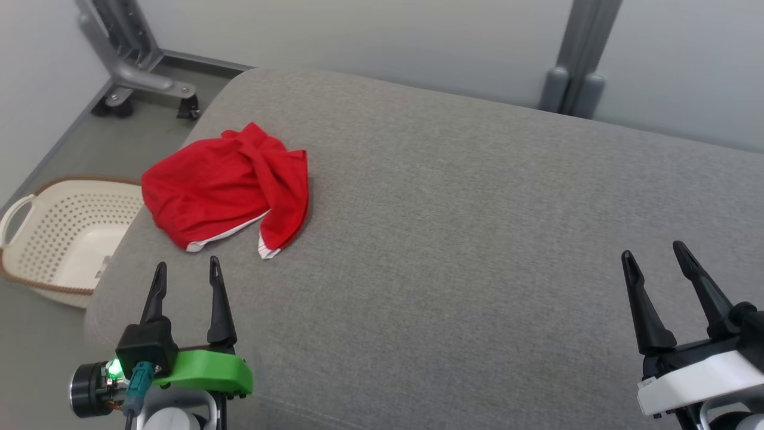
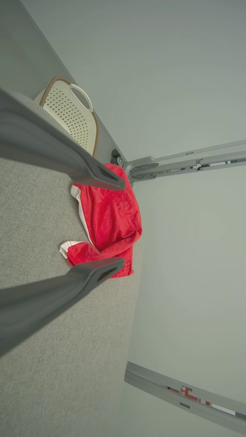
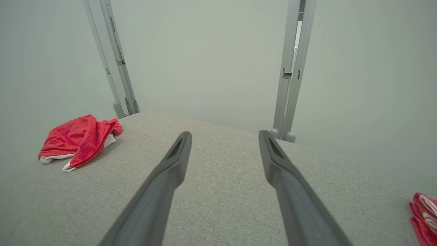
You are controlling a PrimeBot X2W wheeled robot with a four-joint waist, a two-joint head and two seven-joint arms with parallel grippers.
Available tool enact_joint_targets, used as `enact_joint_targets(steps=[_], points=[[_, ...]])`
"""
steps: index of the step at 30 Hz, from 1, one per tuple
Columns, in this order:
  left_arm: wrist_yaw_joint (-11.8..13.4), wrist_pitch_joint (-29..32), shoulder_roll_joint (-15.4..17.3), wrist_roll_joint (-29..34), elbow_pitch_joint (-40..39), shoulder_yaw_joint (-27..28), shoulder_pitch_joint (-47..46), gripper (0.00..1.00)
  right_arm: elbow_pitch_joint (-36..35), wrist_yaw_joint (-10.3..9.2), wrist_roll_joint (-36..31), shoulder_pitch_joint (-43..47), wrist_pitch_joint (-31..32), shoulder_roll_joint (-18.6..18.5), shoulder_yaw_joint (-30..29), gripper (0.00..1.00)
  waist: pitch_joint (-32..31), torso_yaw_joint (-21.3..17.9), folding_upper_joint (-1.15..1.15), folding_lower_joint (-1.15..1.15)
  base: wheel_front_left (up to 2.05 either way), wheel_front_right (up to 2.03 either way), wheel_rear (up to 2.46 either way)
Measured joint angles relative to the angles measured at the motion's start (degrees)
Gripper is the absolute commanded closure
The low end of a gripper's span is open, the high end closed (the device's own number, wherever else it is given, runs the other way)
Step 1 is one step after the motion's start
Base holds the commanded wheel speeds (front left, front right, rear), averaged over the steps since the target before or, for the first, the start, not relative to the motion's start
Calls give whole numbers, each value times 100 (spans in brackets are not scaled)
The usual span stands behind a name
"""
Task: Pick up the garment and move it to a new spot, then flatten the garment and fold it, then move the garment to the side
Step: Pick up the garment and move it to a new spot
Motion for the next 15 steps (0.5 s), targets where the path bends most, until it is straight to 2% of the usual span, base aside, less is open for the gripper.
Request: enact_joint_targets(steps=[6,11,15], points=[[-172,0,-192,143,-4,141,-208,0,-218,0,-7,-183,162,-160,22,0,246,491,0,0,0,0,0],[-313,-9,-415,163,132,235,-709,0,-514,0,4,-446,371,-415,24,0,611,663,0,0,0,0,0],[-522,-9,-563,25,656,214,-1420,0,-768,0,62,-671,542,-692,-55,0,999,714,0,1,0,0,0]])
